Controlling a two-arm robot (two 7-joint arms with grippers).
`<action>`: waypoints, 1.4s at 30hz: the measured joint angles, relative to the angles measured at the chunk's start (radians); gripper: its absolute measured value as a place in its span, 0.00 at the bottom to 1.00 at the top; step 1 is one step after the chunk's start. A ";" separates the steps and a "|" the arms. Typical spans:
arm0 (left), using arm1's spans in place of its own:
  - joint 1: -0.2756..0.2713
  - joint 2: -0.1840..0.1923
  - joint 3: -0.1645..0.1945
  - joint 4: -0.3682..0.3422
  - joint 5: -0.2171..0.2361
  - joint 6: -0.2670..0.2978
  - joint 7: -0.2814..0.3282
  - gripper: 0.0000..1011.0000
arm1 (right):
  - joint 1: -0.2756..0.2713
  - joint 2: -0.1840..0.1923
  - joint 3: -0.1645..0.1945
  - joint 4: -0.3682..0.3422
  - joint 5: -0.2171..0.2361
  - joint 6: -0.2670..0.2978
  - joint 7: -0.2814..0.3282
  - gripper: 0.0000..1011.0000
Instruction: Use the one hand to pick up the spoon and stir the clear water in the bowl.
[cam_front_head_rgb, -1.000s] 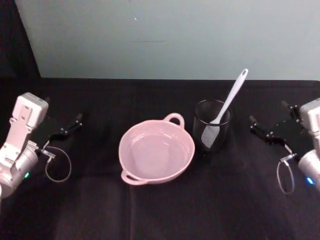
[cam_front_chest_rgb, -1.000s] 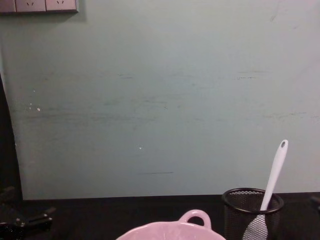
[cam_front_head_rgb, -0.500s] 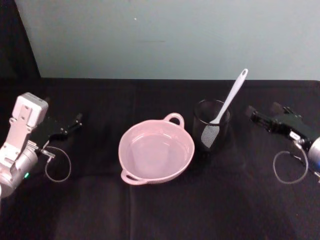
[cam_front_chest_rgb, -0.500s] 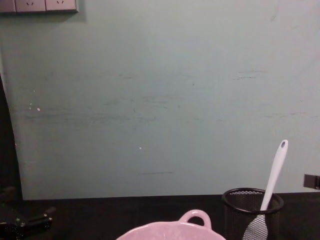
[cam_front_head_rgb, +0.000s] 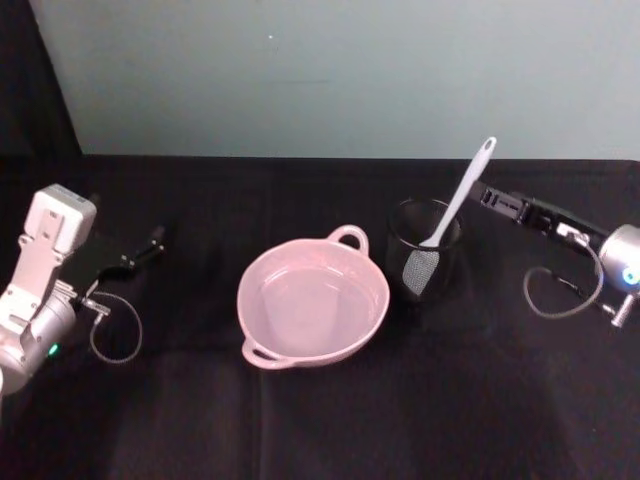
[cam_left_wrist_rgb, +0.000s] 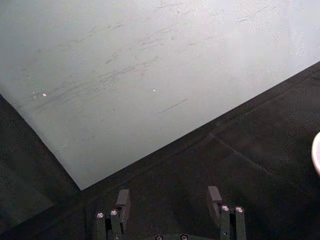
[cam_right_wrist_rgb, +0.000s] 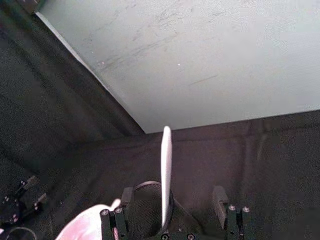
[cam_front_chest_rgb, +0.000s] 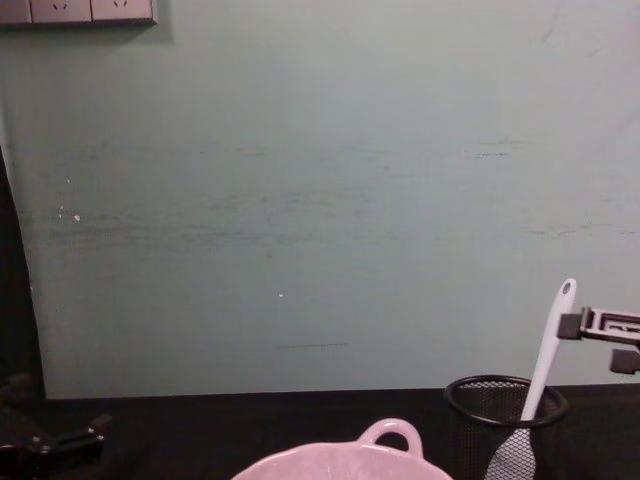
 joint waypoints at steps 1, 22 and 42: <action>0.000 0.000 0.000 0.000 0.000 0.000 0.000 1.00 | 0.008 -0.003 -0.004 0.006 0.000 0.000 0.000 0.99; 0.000 0.000 0.000 0.000 0.000 0.000 0.000 1.00 | 0.145 -0.065 -0.112 0.133 -0.034 -0.062 -0.030 0.99; 0.000 0.000 0.000 0.000 0.000 0.000 0.000 1.00 | 0.142 -0.063 -0.108 0.128 -0.036 -0.059 -0.030 0.67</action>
